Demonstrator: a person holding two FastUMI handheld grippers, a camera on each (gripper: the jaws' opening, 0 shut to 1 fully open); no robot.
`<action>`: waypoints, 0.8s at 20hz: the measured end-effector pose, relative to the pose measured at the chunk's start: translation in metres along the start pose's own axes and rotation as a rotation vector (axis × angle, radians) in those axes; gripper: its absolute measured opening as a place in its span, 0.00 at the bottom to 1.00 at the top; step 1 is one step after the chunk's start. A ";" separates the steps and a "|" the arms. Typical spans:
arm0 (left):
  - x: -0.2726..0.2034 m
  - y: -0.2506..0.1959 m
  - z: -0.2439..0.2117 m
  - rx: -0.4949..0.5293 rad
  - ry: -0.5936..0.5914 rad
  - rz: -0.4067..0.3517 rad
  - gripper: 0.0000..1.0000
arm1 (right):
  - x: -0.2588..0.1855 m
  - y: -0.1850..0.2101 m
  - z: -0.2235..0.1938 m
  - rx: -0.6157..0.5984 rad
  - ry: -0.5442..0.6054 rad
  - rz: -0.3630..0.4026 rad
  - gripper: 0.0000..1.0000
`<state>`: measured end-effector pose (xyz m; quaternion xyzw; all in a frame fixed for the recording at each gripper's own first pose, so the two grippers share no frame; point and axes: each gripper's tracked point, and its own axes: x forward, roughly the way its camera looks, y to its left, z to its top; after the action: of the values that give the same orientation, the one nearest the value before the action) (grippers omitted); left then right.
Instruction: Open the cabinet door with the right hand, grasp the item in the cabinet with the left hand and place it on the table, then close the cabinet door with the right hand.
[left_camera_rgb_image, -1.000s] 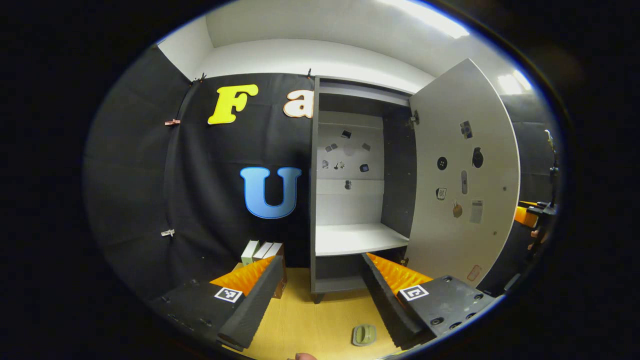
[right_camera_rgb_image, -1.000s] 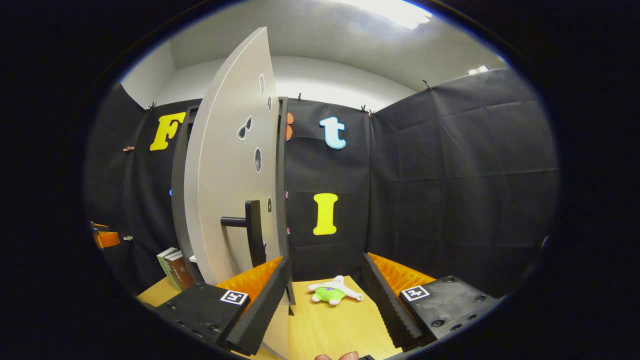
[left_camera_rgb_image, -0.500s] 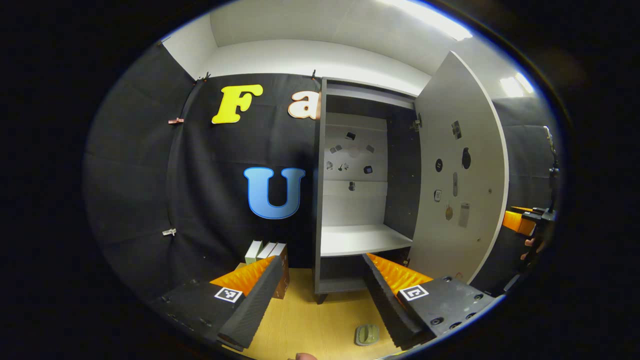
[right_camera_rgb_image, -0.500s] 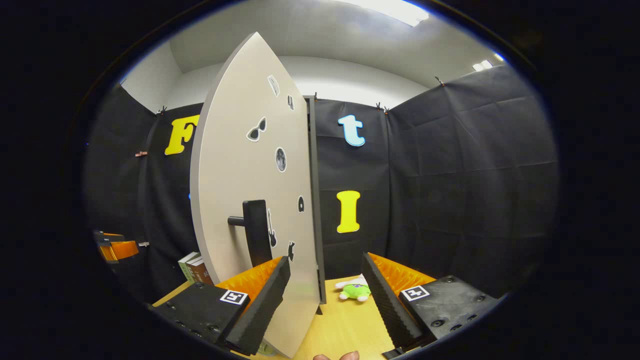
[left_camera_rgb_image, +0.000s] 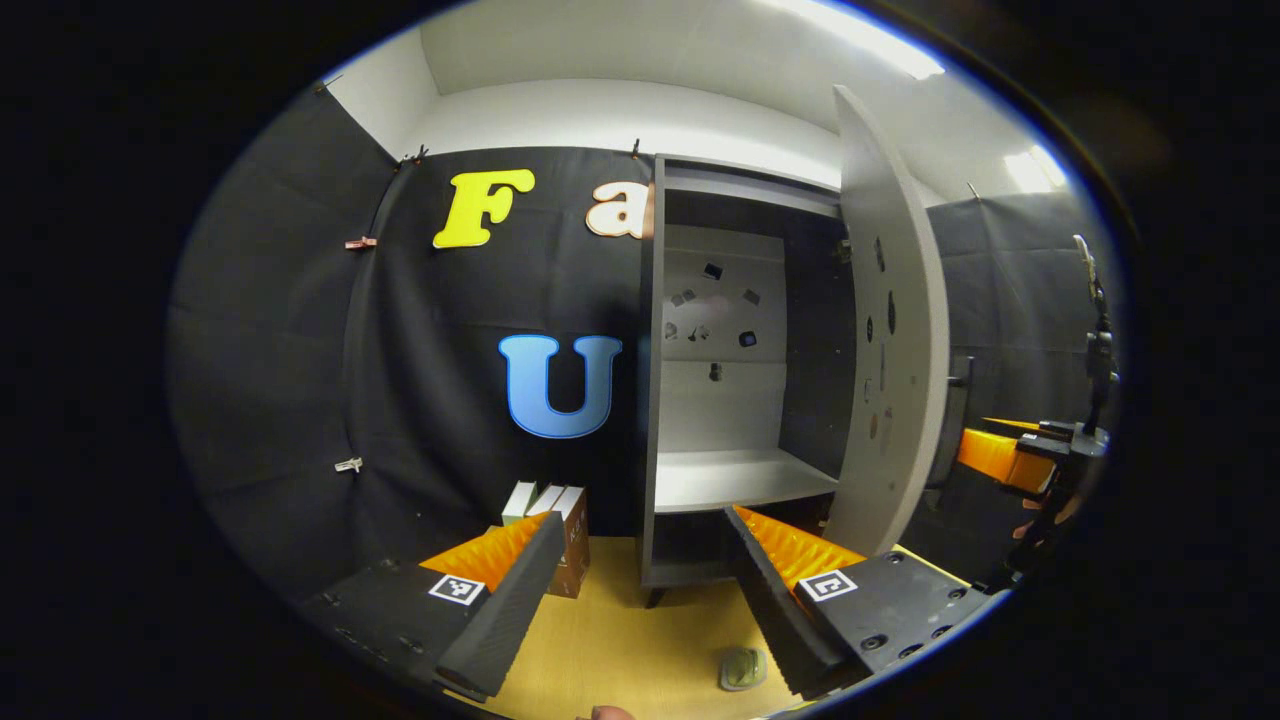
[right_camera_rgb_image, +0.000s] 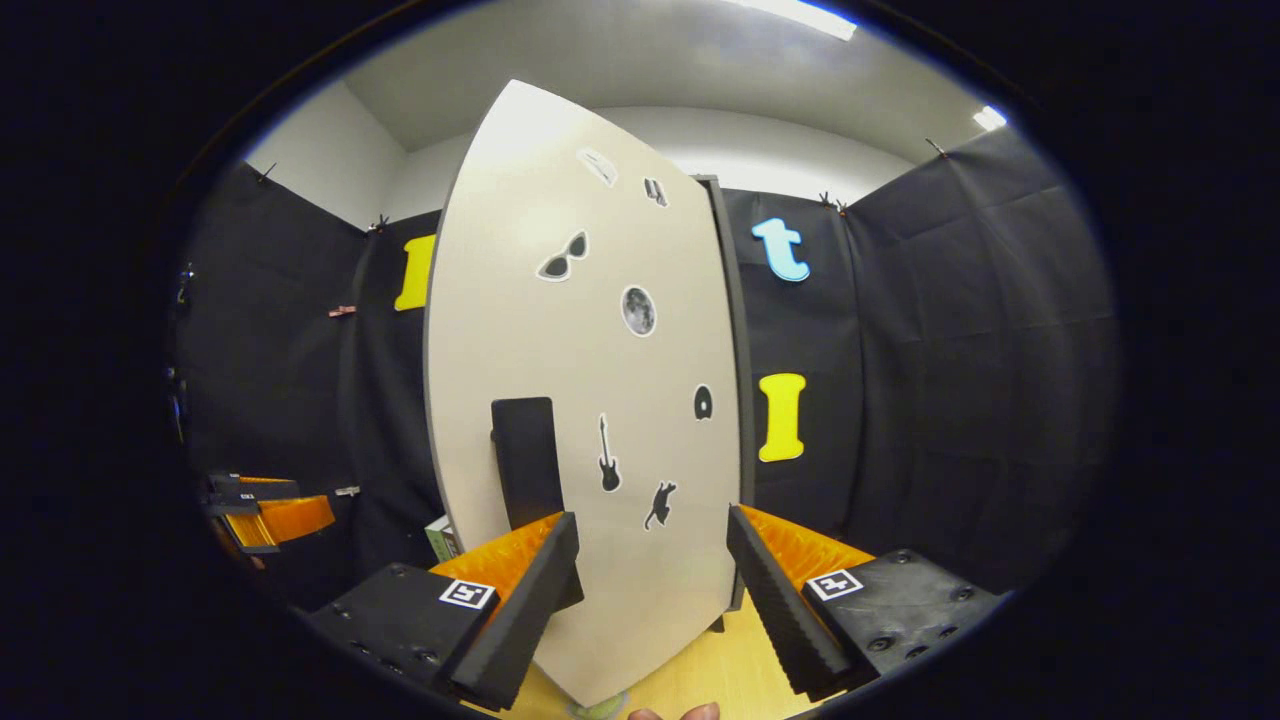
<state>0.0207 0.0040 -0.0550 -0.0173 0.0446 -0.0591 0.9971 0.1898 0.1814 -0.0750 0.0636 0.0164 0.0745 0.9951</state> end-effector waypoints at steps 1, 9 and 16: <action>0.000 0.001 0.000 0.001 0.000 0.002 0.99 | 0.001 0.006 -0.001 0.001 0.003 0.016 0.98; 0.000 -0.006 0.005 0.000 -0.009 0.011 0.98 | -0.005 0.001 -0.001 -0.010 0.001 0.005 0.98; -0.001 -0.016 0.013 0.013 -0.023 0.008 0.99 | -0.013 -0.026 0.007 -0.023 -0.019 -0.058 0.98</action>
<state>0.0192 -0.0117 -0.0412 -0.0113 0.0326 -0.0550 0.9979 0.1812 0.1529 -0.0715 0.0524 0.0079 0.0450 0.9976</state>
